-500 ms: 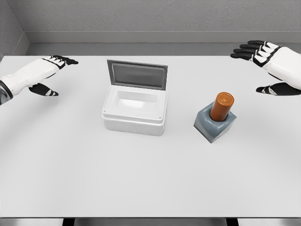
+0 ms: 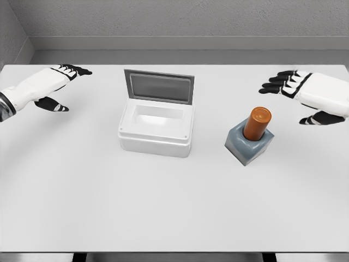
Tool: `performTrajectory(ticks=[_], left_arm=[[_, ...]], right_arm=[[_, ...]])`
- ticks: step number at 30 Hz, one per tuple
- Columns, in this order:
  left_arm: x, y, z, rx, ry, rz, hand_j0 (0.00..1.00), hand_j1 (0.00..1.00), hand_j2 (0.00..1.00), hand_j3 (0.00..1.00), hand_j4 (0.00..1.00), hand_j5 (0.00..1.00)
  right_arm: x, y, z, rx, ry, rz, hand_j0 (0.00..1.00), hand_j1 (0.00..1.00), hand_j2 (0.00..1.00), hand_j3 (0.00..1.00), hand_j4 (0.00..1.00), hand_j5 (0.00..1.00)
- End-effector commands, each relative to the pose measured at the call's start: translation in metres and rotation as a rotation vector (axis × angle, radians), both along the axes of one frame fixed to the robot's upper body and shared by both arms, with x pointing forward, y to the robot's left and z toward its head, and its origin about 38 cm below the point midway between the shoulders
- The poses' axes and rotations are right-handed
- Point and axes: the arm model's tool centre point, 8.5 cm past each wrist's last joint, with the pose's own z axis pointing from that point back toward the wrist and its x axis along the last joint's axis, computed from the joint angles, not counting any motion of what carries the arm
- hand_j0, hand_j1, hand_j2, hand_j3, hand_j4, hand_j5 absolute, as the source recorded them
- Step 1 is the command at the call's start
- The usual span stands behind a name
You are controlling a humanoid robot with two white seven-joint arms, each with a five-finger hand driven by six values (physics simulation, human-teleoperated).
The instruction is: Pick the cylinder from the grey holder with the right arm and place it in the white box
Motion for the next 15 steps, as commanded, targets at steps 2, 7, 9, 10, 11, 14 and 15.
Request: performTrajectory(ticks=[2,7,9,10,11,14,15], left_arm=[[0.000,0.001,0.001,-0.006,-0.003,0.003,1.00,1.00,1.00,1.00,1.00,1.00],[0.000,0.001,0.001,-0.003,0.000,0.002,1.00,1.00,1.00,1.00,1.00,1.00],[0.000,0.001,0.001,-0.005,-0.003,0.003,1.00,1.00,1.00,1.00,1.00,1.00],[0.000,0.001,0.001,-0.005,-0.003,0.003,1.00,1.00,1.00,1.00,1.00,1.00],[0.000,0.001,0.001,-0.005,-0.003,0.003,1.00,1.00,1.00,1.00,1.00,1.00],[0.000,0.001,0.001,-0.005,-0.003,0.003,1.00,1.00,1.00,1.00,1.00,1.00],[0.000,0.001,0.001,-0.005,-0.003,0.003,1.00,1.00,1.00,1.00,1.00,1.00]], right_arm=[[-0.003,0.001,-0.006,-0.109,0.077,0.015,1.00,1.00,1.00,1.00,1.00,1.00],[0.006,0.005,0.011,-0.144,0.057,0.014,1.00,1.00,1.00,1.00,1.00,1.00],[0.012,0.016,0.012,-0.140,0.052,0.036,1.00,1.00,1.00,1.00,1.00,1.00],[0.018,0.028,0.010,-0.134,0.056,0.064,1.00,1.00,1.00,1.00,1.00,1.00],[0.025,0.036,0.005,-0.141,0.072,0.081,1.00,1.00,1.00,1.00,1.00,1.00],[0.025,0.037,0.003,-0.143,0.076,0.087,1.00,1.00,1.00,1.00,1.00,1.00],[0.025,0.038,0.003,-0.143,0.075,0.090,1.00,1.00,1.00,1.00,1.00,1.00]])
